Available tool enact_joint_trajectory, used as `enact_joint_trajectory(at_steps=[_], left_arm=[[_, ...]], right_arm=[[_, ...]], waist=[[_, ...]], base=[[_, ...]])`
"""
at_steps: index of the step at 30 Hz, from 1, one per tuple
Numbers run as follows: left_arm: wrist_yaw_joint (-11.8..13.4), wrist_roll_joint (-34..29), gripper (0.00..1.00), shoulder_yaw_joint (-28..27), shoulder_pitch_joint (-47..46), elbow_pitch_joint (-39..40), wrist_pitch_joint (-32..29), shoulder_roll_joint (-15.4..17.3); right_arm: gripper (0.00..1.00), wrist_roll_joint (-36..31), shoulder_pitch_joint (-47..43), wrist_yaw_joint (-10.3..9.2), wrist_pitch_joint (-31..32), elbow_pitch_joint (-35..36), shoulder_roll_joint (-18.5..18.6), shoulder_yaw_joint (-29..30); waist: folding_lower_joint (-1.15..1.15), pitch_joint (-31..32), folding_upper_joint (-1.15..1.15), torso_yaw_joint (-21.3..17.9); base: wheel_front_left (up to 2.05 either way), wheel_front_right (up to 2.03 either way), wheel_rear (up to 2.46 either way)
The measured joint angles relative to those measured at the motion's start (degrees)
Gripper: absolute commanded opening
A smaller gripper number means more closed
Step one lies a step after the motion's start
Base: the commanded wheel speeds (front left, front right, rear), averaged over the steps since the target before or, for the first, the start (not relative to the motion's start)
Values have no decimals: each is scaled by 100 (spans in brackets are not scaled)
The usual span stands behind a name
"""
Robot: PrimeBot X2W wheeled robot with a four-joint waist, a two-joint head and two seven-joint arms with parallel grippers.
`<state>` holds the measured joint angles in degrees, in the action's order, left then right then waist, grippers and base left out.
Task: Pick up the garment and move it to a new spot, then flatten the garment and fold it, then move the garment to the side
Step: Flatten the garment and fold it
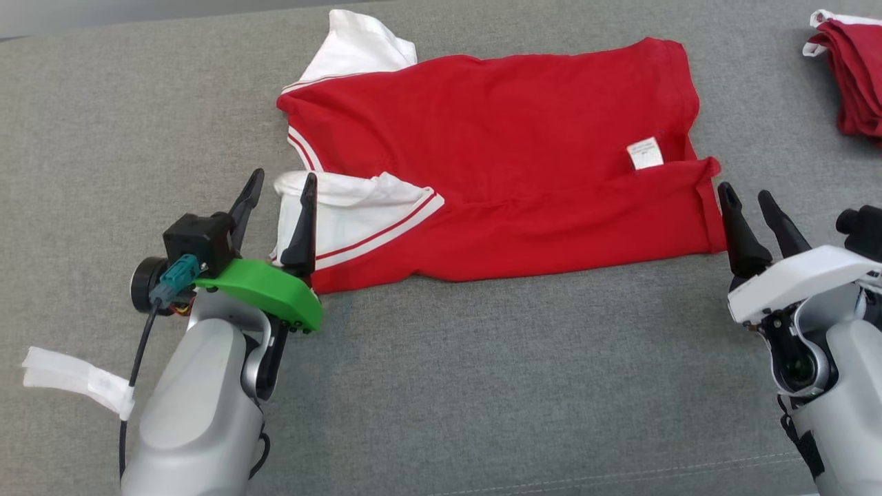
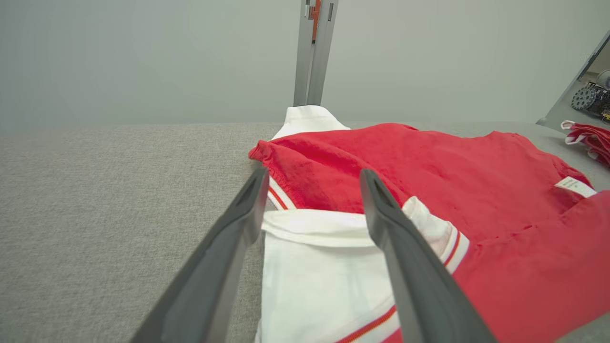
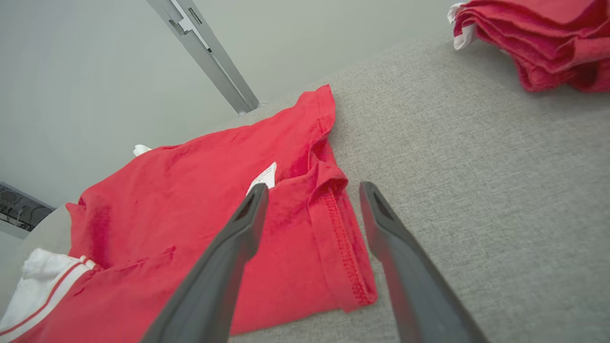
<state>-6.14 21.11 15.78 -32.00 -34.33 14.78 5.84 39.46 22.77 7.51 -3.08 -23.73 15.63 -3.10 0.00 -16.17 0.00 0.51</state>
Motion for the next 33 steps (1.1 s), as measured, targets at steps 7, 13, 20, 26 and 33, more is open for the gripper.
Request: enact_joint_trajectory(at_steps=[7, 13, 20, 26, 33], left_arm=[[-7, -18, 100, -176, 654, 37, 24, -3], [-36, -37, 100, -79, 873, -391, 23, -40], [-51, 37, 100, -15, 580, -920, 25, -105], [-91, 267, 0, 12, 280, -1324, 36, -187], [-99, 354, 0, -108, 292, -1128, 34, -238]], right_arm=[[100, -104, -265, -1, -207, -258, 260, -211], [100, -233, -96, -1, -263, -630, 332, -480], [100, -328, 280, -1, -298, -1230, 291, -857], [0, -144, 527, -1, -380, -1606, 223, -1134], [0, 163, 561, -1, -779, -1692, 214, -1416]], waist=[[0, 93, 0, 34], [0, 4, 0, 38], [0, -111, 0, 59], [0, -127, 0, 99], [0, 65, 0, 160]], base=[[0, 0, 0], [0, 0, 0], [0, 0, 0], [0, 0, 0], [0, 0, 0]])
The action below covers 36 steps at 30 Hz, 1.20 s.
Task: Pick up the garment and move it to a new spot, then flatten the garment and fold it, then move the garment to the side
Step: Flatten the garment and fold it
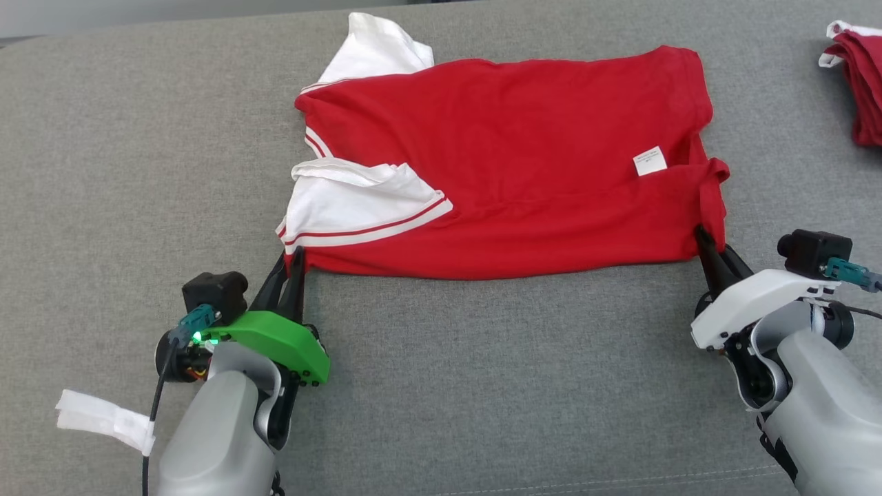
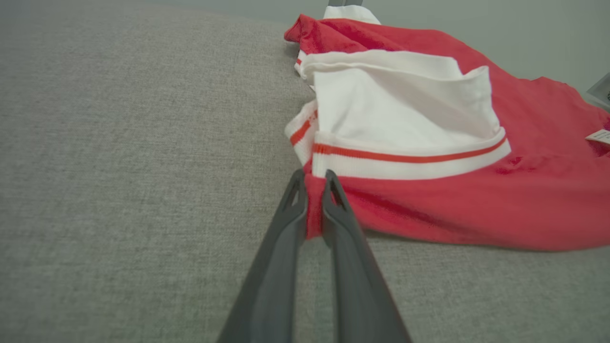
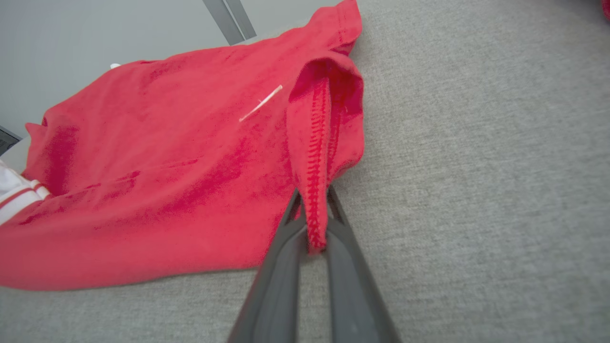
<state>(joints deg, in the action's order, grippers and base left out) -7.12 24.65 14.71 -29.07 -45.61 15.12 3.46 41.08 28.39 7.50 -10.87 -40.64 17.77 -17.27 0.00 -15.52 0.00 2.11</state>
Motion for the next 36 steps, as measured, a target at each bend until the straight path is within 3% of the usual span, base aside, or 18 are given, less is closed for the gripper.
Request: enact_joint_trajectory(at_steps=[13, 22, 28, 29, 30, 31, 36], left_arm=[[148, -18, 0, -333, 1939, 1623, -1, 21], [313, 54, 0, -196, 2739, 2314, -159, -3], [415, 49, 0, -143, 2984, 2458, -193, 11], [420, 52, 0, -138, 2994, 2459, -193, 11], [448, 48, 44, -137, 3003, 2465, -186, 10], [464, 43, 100, -143, 3004, 2486, -165, 11], [517, -121, 100, -163, 2925, 2615, -78, 67]], right_arm=[[0, 423, -1285, 1, -230, 1077, 235, -90], [0, 391, -2349, 1, 100, 1791, 218, 368], [0, 281, -2821, 1, 378, 2126, -46, 845], [15, 248, -2842, 1, 407, 2150, -81, 886], [54, 186, -2855, 1, 424, 2185, -123, 944], [100, 129, -2863, 1, 425, 2234, -174, 1015], [100, -269, -2835, 0, 323, 2473, -261, 1348]], waist=[[0, 612, 0, 39], [0, 676, 0, 29], [0, 690, 0, -12], [0, 696, 0, -19], [0, 707, 0, -28], [0, 719, 0, -39], [0, 766, 0, -70]], base=[[0, 0, 0], [0, 0, 0], [0, 0, 0], [0, 0, 0], [0, 0, 0], [0, 0, 0], [0, 0, 0]])
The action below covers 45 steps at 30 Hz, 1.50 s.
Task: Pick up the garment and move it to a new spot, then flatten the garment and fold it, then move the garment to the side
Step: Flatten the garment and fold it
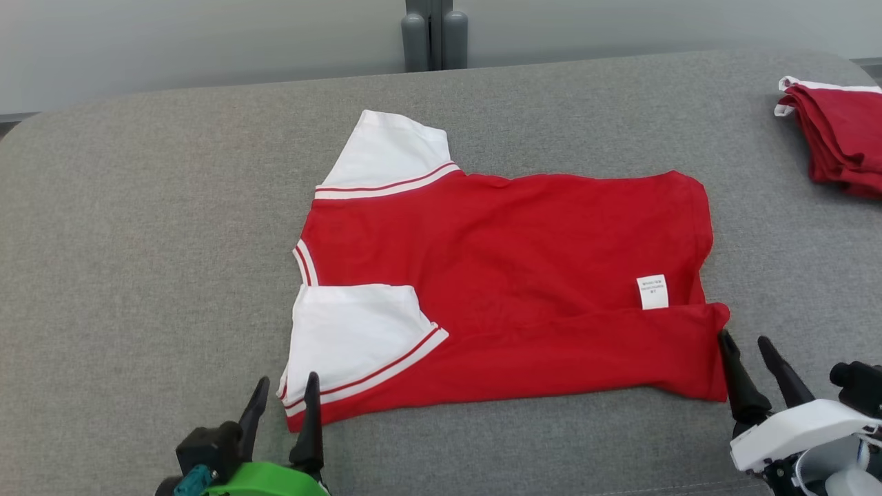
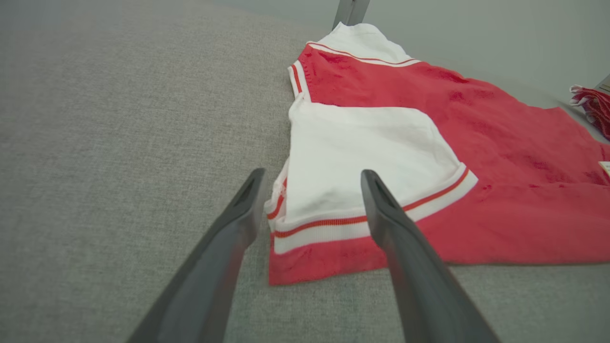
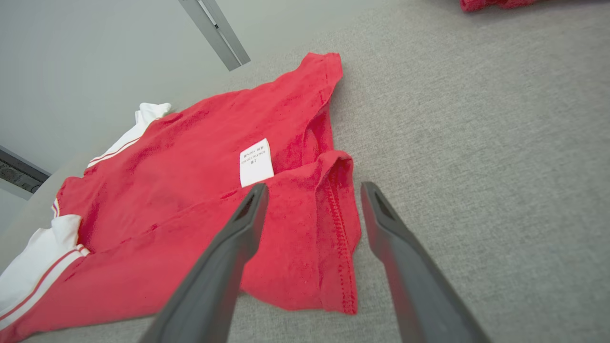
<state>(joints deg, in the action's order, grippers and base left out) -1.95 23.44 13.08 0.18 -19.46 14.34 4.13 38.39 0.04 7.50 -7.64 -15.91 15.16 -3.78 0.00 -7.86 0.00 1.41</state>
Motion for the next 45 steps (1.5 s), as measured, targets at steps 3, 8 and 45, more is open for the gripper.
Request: enact_joint_trajectory(at_steps=[3, 8, 45], left_arm=[[21, -111, 100, -90, -176, 171, 43, 27], [53, -282, 100, -371, -423, 577, 62, 80], [-201, -1020, 100, -1324, -308, 938, 69, 187]], right_arm=[[100, -248, 110, 0, -177, 182, -24, 181], [100, -775, 310, 0, -379, 476, -52, 248], [100, -1995, 15, 0, -717, 1171, -365, 372]], waist=[[0, 43, 0, -10], [0, 141, 0, -36], [0, 491, 0, -29]], base=[[0, 0, 0], [0, 0, 0], [0, 0, 0]])
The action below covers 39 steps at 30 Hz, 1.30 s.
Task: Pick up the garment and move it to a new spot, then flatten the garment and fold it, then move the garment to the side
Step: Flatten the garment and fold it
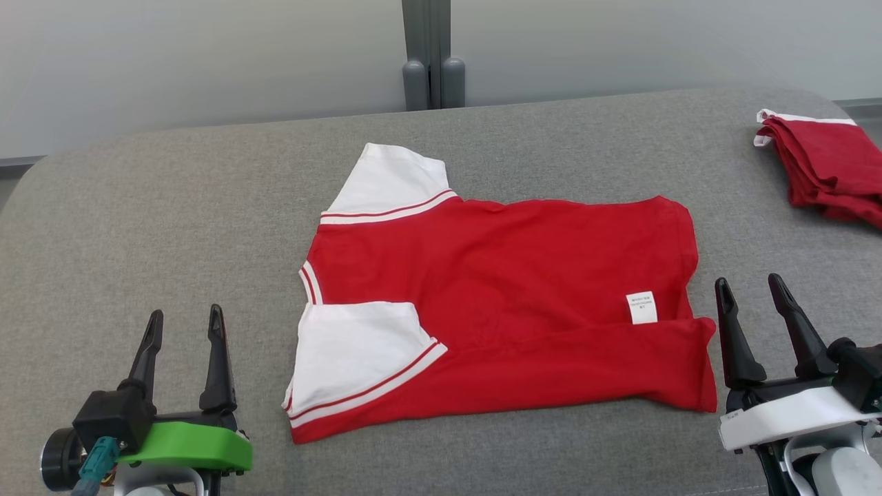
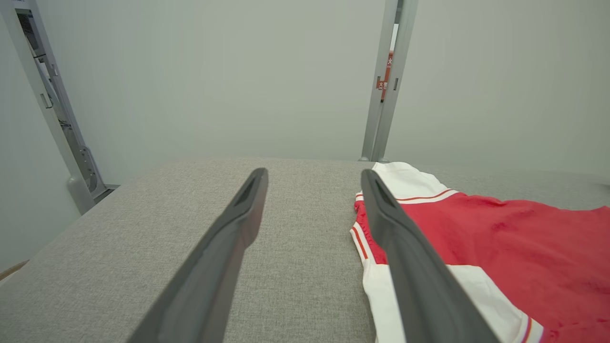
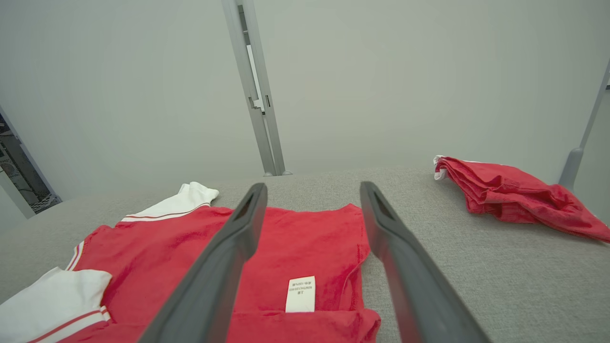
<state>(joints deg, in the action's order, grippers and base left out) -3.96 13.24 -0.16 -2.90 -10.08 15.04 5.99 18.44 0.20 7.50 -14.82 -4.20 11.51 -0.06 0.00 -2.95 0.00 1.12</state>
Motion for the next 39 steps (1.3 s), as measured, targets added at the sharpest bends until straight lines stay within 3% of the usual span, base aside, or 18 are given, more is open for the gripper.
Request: enact_joint_trajectory(at_steps=[10, 23, 29, 39], left_arm=[[-112, -73, 100, 42, -210, -176, 0, 79], [-318, -234, 100, 883, -3179, -883, -548, 647], [-335, -64, 100, 1300, -4476, -1596, -768, 716], [-345, 519, 100, 2689, -6282, -3165, -1306, 1006]], right_arm=[[100, 25, 165, 1, 12, -148, 125, 36], [100, 401, 2613, 1, 880, -1091, 929, -449], [100, 468, 3584, 1, 1123, -1852, 1068, -840], [100, 824, 4901, 1, 1534, -3121, 945, -1738]], waist=[[0, -95, 0, 4], [0, -851, 0, -186], [0, -1421, 0, -318], [-1, -2551, 0, -606]], base=[[0, 0, 0], [0, 0, 0], [0, 0, 0], [0, 0, 0]])
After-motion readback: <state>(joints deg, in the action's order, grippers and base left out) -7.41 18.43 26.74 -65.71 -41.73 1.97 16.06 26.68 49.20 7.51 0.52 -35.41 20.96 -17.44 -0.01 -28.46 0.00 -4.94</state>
